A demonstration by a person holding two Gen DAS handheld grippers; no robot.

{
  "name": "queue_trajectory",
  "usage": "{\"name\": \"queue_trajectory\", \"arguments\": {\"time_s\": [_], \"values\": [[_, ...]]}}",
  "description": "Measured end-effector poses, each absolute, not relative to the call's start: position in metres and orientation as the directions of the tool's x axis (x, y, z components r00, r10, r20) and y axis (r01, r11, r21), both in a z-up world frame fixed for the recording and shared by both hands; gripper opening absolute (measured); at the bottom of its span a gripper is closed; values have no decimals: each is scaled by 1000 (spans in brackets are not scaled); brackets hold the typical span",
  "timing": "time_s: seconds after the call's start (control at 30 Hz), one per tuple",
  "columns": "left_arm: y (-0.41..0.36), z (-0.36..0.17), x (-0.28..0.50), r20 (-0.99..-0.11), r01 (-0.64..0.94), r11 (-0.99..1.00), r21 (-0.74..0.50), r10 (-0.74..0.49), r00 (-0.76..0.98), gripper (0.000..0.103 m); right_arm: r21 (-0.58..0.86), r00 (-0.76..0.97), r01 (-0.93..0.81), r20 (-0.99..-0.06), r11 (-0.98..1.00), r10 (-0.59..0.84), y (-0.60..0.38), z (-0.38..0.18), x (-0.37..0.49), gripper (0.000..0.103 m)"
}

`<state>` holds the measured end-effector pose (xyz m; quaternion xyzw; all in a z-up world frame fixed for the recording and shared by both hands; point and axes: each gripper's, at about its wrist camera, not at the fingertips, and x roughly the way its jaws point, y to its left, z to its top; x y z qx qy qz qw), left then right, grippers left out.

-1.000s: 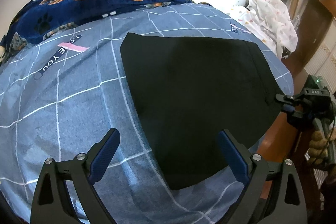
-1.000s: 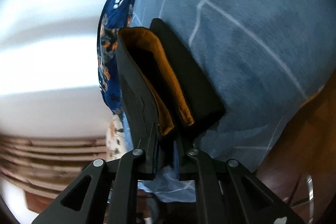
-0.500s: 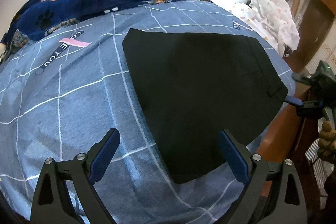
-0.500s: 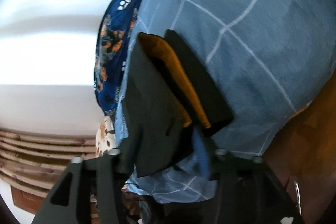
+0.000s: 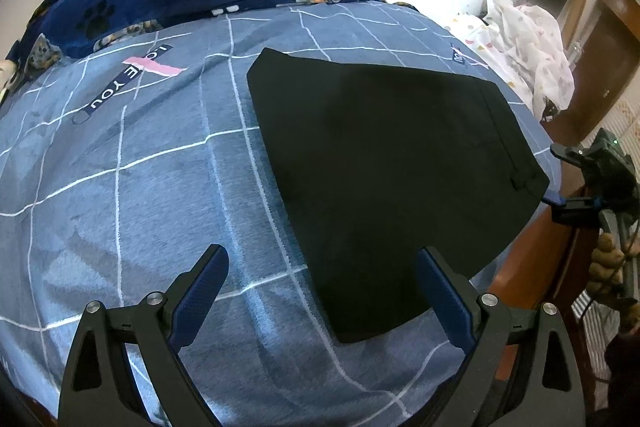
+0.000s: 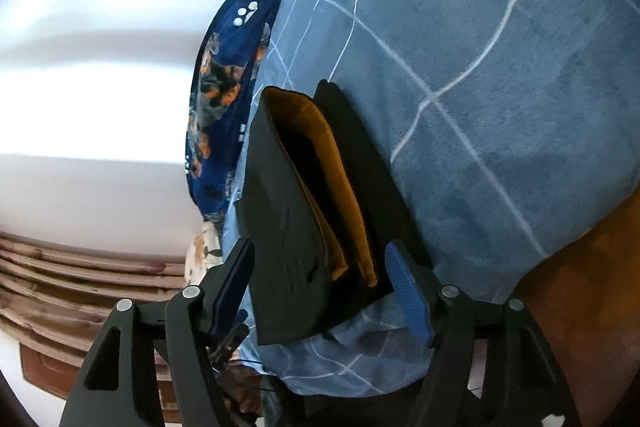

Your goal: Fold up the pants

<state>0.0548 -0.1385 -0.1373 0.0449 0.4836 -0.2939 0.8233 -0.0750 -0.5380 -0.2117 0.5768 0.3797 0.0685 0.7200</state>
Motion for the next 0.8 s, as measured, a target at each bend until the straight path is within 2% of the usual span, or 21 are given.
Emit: {"name": "queue_trajectory", "arguments": {"time_s": [0.17, 0.27, 0.33, 0.37, 0.4, 0.43, 0.57, 0.7, 0.8], "values": [[-137, -140, 56, -828, 514, 829, -219, -437, 352, 94, 903, 656, 295, -429, 312, 622, -524, -214, -56, 66], [-137, -140, 55, -829, 513, 830, -220, -436, 350, 94, 886, 621, 303, -463, 351, 633, -519, -217, -42, 66], [-137, -140, 55, -829, 512, 831, -216, -433, 354, 94, 891, 613, 304, -453, 336, 647, -517, -220, -34, 61], [-138, -140, 56, -829, 512, 832, -216, -433, 354, 94, 883, 607, 304, -468, 356, 642, -515, -220, -30, 45], [-137, -140, 56, -828, 510, 832, -217, -434, 356, 94, 867, 591, 302, -497, 397, 635, -511, -217, -25, 22], [-137, -139, 57, -826, 509, 833, -217, -435, 359, 94, 860, 581, 300, -509, 414, 635, -509, -218, -23, 20], [-137, -135, 60, -816, 505, 838, -205, -431, 384, 94, 862, 602, 277, -500, 425, 622, -506, -211, -21, 19], [-141, -130, 65, -812, 510, 836, -204, -436, 389, 94, 896, 685, 234, -427, 377, 591, -520, -198, -29, 18], [-146, -130, 68, -811, 521, 831, -198, -437, 390, 94, 896, 689, 268, -436, 355, 579, -532, -209, -36, 18]]}}
